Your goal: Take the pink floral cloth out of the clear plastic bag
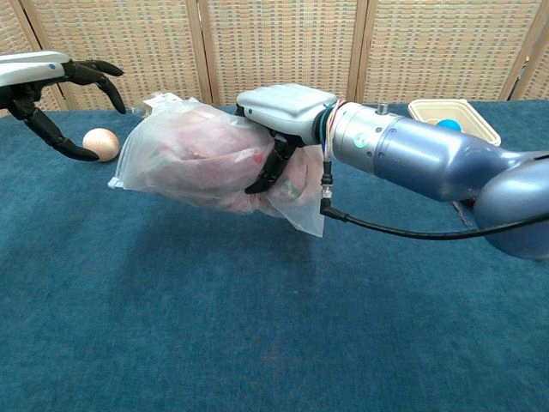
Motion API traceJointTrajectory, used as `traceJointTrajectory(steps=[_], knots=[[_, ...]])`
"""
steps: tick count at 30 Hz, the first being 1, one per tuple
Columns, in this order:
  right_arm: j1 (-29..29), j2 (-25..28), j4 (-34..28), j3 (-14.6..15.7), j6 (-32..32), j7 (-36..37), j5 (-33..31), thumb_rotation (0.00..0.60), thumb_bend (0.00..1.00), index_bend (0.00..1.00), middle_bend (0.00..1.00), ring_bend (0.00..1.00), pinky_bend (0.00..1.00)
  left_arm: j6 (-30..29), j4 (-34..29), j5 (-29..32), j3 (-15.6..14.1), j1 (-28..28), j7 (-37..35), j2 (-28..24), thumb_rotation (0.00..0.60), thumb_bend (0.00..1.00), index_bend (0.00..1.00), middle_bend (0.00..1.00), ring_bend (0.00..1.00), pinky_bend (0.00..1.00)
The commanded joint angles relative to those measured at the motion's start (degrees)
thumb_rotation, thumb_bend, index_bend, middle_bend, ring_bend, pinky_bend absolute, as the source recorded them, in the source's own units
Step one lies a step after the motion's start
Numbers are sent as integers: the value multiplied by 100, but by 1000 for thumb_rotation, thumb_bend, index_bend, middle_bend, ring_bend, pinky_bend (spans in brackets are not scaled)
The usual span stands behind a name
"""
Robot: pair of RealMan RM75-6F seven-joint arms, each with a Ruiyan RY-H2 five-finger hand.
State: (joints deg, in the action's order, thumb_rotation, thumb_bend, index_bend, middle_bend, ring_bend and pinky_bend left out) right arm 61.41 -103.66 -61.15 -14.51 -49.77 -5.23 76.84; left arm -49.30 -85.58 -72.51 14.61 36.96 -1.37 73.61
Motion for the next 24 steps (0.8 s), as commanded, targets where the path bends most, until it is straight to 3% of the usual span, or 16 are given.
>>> traceJointTrajectory(steps=[1,13,24], knots=[[-1,10,-14,-6,11,-7,-13,600,396,667,778,687,621,93,98,55,-41,147,140,153,600,179,334,0,0,0],[5,82,-151,-59,104,-172,-158,600,396,667,779,687,621,95,68,165,-58,429,64,497,600,180,334,0,0,0],[-39,163,-240,-37,107,-305,-216,600,396,667,779,687,621,257,-381,570,12,506,55,98,600,179,340,0,0,0]])
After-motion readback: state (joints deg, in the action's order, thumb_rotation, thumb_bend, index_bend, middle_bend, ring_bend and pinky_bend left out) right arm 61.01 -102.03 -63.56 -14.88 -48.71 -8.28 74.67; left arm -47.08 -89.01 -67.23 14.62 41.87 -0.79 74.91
